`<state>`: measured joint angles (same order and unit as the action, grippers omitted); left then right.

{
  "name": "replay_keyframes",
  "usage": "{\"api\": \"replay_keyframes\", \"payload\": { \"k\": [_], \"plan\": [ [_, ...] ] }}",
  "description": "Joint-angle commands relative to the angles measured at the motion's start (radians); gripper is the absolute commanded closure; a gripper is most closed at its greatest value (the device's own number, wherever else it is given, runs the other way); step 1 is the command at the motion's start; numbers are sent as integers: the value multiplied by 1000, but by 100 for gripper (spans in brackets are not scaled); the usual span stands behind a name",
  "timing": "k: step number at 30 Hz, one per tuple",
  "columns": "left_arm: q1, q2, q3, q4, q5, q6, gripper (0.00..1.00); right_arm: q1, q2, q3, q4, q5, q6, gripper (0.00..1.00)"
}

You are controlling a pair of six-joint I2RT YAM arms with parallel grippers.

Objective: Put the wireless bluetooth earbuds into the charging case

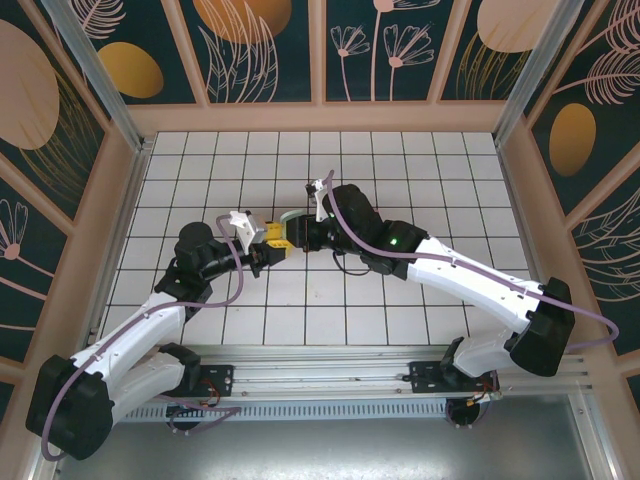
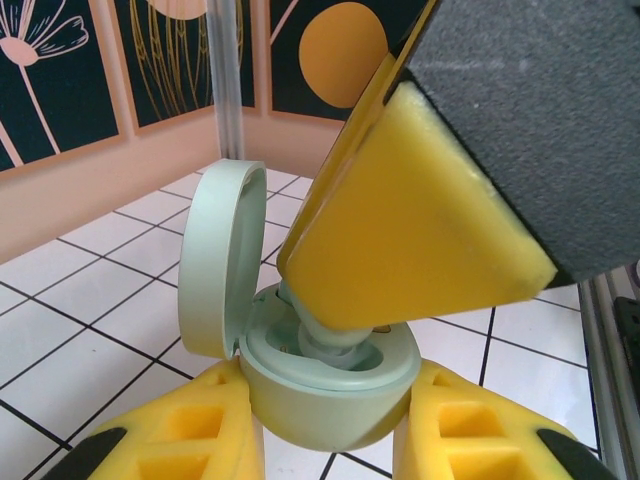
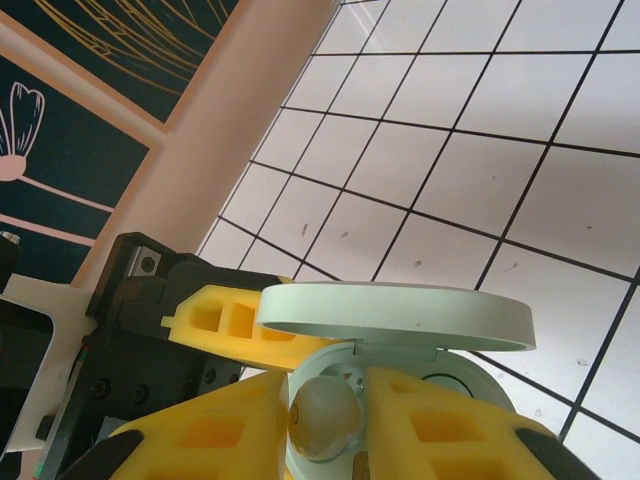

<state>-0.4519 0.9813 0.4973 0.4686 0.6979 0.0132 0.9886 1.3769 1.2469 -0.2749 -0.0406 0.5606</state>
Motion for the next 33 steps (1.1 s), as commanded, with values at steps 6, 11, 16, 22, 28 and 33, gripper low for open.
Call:
{"api": "replay_keyframes", "payload": {
  "k": [6, 11, 16, 22, 28, 33],
  "plan": [
    [-2, -32, 9, 55, 18, -5, 92, -5, 2, 32, -57, 46, 13, 72],
    [-2, -33, 12, 52, 19, -4, 92, -5, 14, 49, -67, 43, 9, 69],
    [-2, -32, 11, 52, 18, -2, 92, -5, 24, 61, -72, 36, 6, 69],
    [-2, -29, 10, 51, 17, 1, 92, -5, 27, 62, -76, 30, 4, 70],
    [-2, -27, 9, 45, 17, 9, 92, -5, 23, 75, -87, 30, 20, 71],
    [-2, -33, -1, 42, 17, 15, 92, -7, 38, 111, -119, 19, 35, 70]
  ]
}}
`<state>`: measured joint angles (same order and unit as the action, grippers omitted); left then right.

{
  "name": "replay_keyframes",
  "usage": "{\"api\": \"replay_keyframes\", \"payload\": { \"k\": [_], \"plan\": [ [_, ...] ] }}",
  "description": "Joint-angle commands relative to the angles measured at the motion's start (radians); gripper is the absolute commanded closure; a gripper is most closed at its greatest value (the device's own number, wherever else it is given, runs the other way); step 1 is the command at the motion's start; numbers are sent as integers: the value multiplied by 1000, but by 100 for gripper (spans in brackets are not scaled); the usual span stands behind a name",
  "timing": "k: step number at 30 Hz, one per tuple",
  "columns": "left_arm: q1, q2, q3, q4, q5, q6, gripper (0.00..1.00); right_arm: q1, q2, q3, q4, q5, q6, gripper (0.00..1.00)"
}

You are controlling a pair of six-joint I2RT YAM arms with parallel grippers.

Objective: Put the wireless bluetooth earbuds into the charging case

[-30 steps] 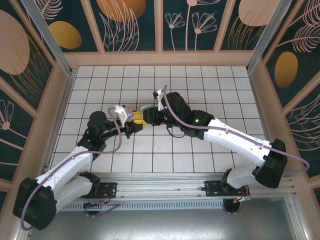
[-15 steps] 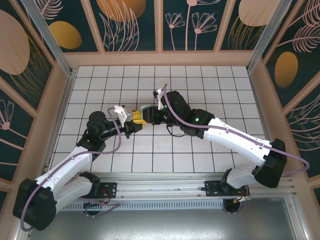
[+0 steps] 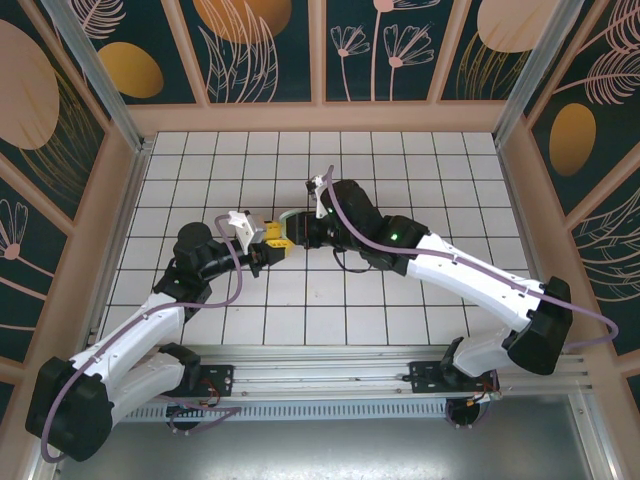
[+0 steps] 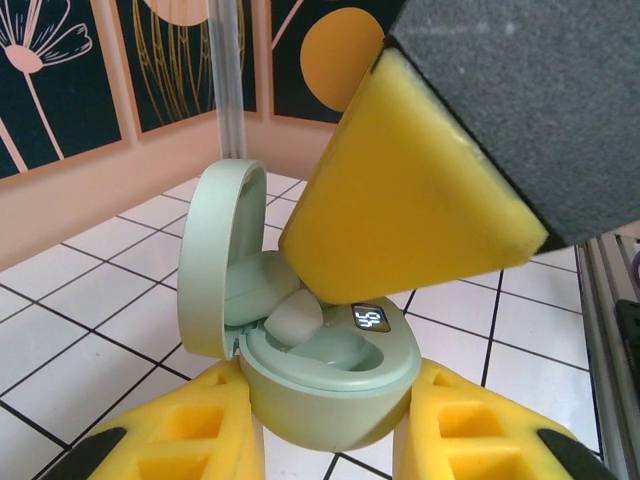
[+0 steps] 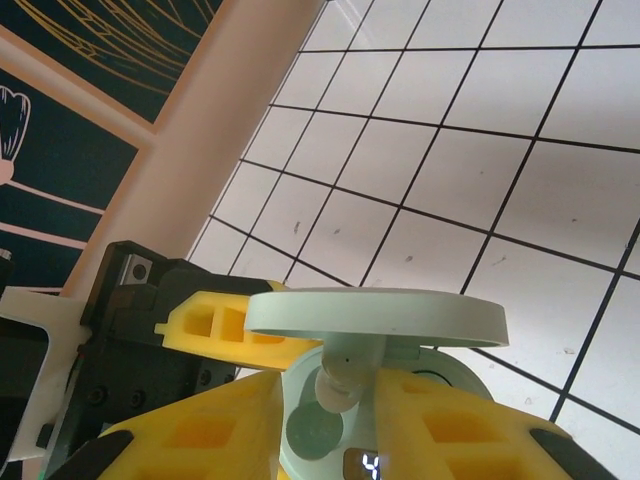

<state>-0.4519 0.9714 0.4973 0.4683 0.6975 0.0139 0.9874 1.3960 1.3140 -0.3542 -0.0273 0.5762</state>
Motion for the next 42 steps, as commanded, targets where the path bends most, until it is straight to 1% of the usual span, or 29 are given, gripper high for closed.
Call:
{"api": "replay_keyframes", "payload": {
  "k": [1, 11, 19, 28, 42],
  "plan": [
    [-2, -26, -3, 44, 16, 14, 92, -5, 25, 52, -50, 4, 19, 70],
    [-2, -42, -3, 26, 6, 26, 92, -4, 65, 84, -109, 0, 24, 70],
    [-2, -30, 2, 32, 5, 28, 92, 4, 52, 79, -115, -3, 10, 83],
    [-2, -23, 3, 31, 2, 30, 92, 4, 10, 51, -88, -16, -14, 88],
    [-2, -23, 7, 29, 0, 33, 92, 5, -8, 44, -82, -35, -4, 89]
  ]
}}
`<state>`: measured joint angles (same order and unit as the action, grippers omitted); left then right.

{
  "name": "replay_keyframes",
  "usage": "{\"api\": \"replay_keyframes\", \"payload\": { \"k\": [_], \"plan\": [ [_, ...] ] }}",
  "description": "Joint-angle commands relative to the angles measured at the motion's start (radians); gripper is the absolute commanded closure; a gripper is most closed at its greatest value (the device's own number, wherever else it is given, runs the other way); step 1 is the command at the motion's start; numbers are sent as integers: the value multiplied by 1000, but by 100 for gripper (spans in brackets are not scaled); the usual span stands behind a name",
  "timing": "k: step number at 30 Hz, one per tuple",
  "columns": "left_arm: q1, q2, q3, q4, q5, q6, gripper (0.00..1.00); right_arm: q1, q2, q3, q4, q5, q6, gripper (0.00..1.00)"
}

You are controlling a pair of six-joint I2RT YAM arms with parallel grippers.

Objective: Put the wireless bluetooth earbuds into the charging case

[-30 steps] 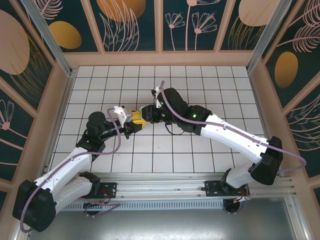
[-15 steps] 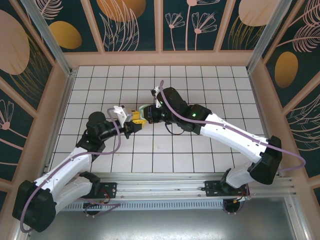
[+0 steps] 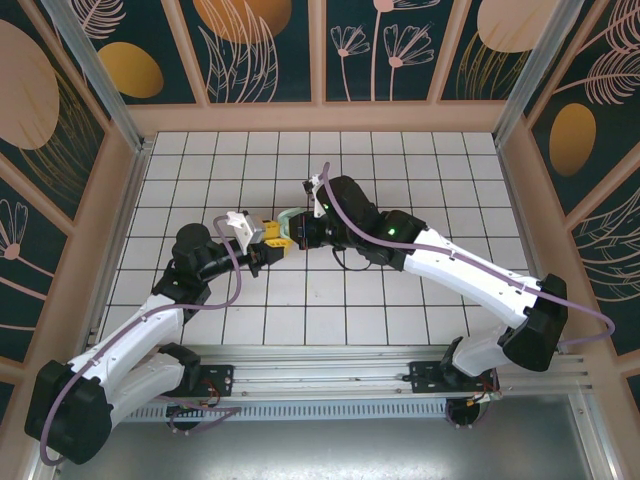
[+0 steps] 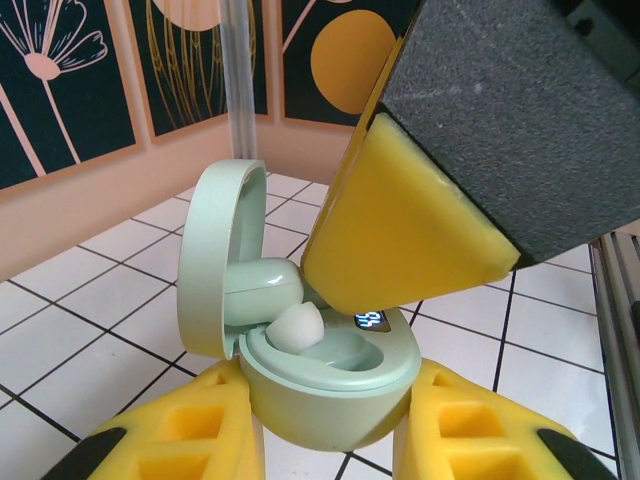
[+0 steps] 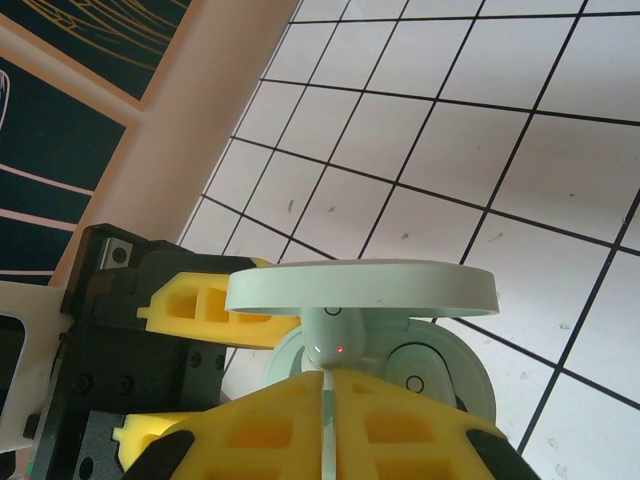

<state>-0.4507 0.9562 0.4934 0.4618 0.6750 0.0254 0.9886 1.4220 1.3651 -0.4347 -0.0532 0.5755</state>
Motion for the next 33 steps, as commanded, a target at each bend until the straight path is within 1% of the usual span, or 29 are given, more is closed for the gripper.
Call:
{"api": "replay_keyframes", "payload": {
  "k": [1, 6, 12, 24, 33],
  "plan": [
    [-2, -8, 11, 34, 21, 22, 92, 5, -38, -5, 4, -5, 0, 88],
    [-3, -7, 9, 35, 24, 21, 92, 4, -51, 7, 11, 27, 0, 82],
    [-3, -5, 8, 37, 23, 26, 92, 4, -37, 24, 2, 26, -5, 76],
    [-3, -5, 1, 40, 28, 25, 92, 0, 10, 77, -32, 24, -51, 71],
    [-3, -10, 3, 38, 32, 27, 92, -11, 40, 97, -45, 9, -60, 70]
  ]
}}
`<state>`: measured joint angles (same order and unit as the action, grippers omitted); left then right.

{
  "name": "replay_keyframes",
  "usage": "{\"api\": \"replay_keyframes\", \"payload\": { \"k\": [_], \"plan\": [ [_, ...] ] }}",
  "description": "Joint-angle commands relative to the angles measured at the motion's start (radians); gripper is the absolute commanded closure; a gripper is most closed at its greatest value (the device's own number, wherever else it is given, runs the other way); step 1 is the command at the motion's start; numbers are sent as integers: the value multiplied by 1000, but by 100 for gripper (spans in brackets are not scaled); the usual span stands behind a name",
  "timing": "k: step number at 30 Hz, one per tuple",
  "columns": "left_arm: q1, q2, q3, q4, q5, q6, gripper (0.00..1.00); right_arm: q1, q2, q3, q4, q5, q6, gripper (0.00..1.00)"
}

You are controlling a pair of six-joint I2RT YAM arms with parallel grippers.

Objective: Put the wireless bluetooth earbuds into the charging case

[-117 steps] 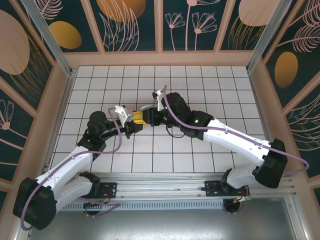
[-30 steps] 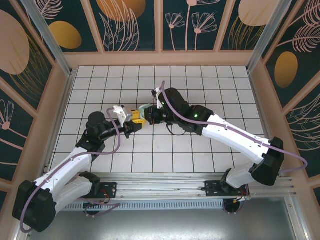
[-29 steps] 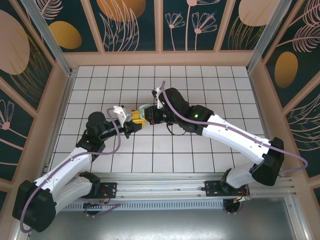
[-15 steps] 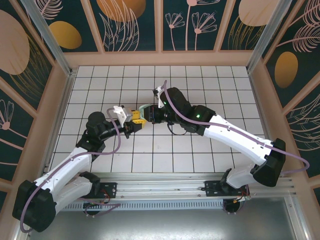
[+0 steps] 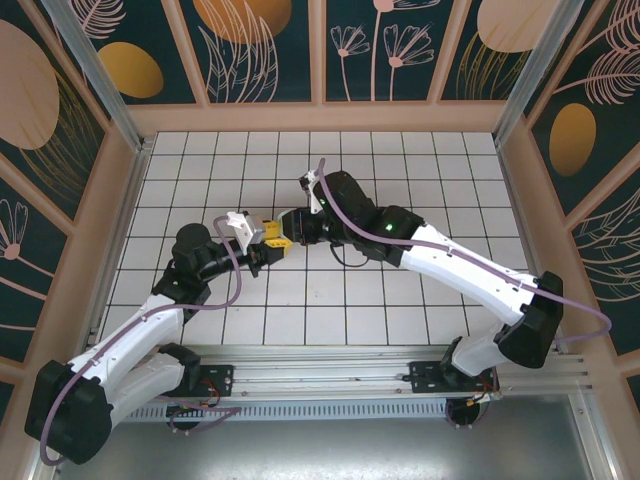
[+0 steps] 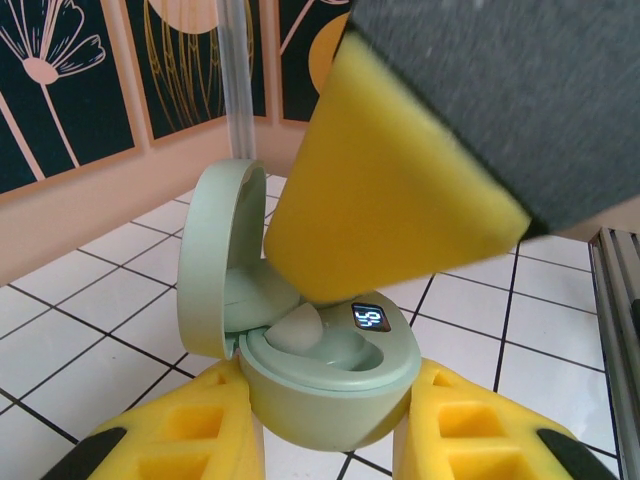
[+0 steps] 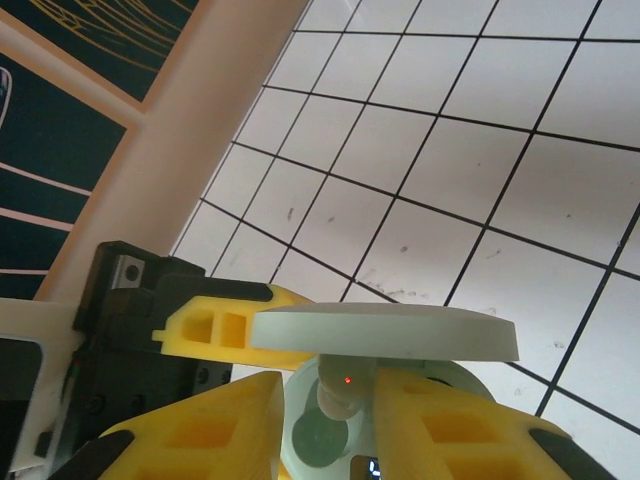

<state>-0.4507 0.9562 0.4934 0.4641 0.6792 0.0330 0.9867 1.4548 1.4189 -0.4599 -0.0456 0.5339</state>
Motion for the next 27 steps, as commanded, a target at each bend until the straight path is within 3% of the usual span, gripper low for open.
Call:
{"api": "replay_keyframes", "payload": {
  "k": [1, 27],
  "plan": [
    [-3, -10, 4, 36, 27, 18, 92, -9, 10, 45, -21, 1, -20, 70],
    [-3, -8, 6, 34, 27, 22, 92, -17, 45, 84, -70, -19, -40, 73]
  ]
}}
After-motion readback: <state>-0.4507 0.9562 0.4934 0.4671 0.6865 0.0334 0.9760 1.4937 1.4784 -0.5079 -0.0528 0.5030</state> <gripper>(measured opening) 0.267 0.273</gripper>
